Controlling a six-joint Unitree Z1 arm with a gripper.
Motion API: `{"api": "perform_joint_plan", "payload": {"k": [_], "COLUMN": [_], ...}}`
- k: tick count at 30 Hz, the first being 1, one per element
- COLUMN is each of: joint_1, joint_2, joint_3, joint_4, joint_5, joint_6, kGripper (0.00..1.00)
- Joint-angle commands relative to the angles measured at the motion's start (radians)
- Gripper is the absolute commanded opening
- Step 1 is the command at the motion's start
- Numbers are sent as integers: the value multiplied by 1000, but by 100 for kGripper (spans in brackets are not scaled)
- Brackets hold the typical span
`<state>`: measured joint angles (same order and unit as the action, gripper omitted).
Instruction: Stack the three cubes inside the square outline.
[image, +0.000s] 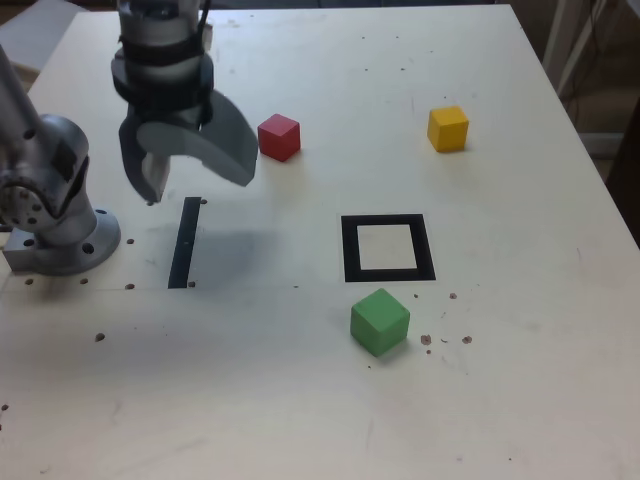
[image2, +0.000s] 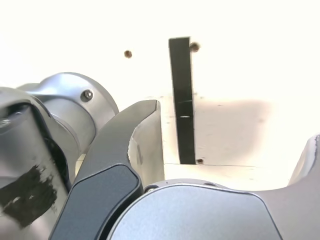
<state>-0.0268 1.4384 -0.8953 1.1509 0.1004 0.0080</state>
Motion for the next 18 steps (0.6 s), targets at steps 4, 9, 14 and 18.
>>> {"api": "perform_joint_plan", "payload": {"k": [4,9,14,18], "joint_1": [55,154,251,307], "joint_2": [-2,8,40,91], "joint_3": [-43,-87,-146,-194], "joint_4": [37,40,48,61], "joint_5": [32,58,63,77], "joint_6": [47,149,269,330], "kGripper": [99,99,98,98]}}
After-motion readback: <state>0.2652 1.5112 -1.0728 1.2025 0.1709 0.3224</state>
